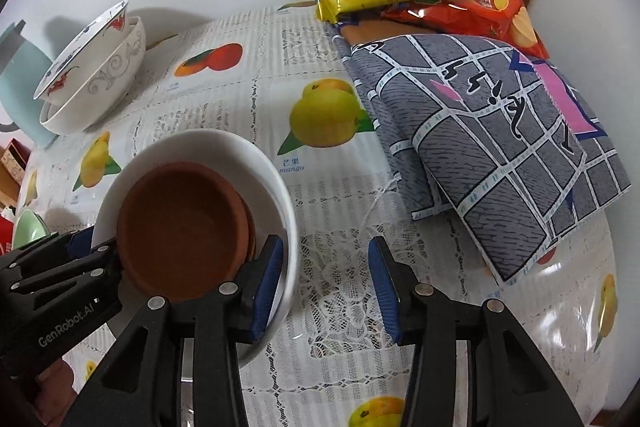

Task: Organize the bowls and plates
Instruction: 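Close both grippers on the rim of the white bowl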

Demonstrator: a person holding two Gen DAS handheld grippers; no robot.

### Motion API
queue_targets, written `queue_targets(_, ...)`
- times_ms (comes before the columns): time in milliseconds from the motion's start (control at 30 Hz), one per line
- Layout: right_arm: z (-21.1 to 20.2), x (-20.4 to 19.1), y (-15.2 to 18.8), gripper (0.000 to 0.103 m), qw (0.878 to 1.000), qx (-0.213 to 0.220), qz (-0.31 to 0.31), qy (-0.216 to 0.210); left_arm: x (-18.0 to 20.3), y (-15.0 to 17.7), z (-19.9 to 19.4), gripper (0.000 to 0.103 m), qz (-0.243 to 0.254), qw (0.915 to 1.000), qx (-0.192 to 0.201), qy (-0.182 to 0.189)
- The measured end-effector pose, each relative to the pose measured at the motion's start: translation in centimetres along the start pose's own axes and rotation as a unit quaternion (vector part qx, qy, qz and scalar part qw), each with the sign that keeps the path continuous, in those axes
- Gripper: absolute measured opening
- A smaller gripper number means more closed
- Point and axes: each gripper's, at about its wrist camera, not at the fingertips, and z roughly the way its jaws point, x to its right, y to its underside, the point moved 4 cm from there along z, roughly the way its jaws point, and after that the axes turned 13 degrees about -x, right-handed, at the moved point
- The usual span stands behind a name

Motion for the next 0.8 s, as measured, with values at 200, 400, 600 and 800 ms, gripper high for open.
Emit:
queue_targets(200, -0.2, 0.0, 0.2, 0.044, 1.000, 0.011, 0.010, 0.000, -0.1, 0.0, 0.0, 0.032, -0.009, 0.9999, 0.001, 0.011)
queue_targets(400, 0.0, 0.1, 0.1, 0.038, 0.999, 0.010, 0.025, -0.023, 0.3, -0.2, 0.1, 0.023, 0.001, 0.9998, -0.012, 0.013)
queue_targets(600, 0.1, -0.4, 0.3, 0.017, 0.998, 0.009, 0.023, -0.052, 1.3, -0.1, -0.1, 0.012, 0.005, 1.0000, 0.003, 0.001)
queue_targets(800, 0.0, -0.8, 0.5, 0.011, 0.998, 0.019, 0.032, -0.054, 1.2, 0.0, -0.2, 0.011, 0.000, 0.9998, 0.019, 0.004)
